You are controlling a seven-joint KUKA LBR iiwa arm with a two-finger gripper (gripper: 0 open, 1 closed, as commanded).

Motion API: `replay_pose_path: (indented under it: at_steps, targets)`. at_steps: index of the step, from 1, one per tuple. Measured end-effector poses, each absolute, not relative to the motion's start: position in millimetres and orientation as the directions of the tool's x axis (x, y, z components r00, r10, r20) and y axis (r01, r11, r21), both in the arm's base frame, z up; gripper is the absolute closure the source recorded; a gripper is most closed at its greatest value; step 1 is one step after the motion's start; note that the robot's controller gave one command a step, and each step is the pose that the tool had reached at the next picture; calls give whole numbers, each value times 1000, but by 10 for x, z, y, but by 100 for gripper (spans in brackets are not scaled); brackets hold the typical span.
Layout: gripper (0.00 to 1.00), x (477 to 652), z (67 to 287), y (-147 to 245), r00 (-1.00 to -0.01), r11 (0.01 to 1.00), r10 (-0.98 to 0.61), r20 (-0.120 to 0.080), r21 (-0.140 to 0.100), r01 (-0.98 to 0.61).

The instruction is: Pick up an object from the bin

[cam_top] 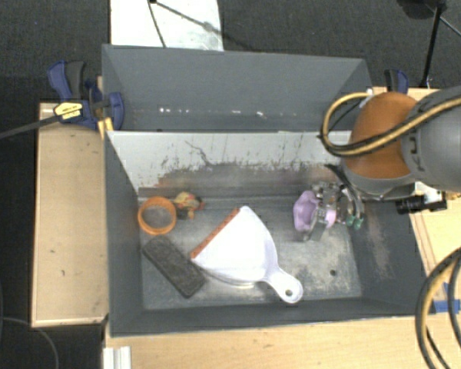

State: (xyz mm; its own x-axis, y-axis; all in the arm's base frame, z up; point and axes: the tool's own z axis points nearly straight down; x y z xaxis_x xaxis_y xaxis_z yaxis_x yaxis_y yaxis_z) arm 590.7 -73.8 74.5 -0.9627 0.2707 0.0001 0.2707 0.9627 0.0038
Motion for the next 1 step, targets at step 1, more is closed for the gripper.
replay_pose_path:
  at_steps: [1]
  targets:
    - [100,5903,871,-745,-963,963,271,1,2,271]
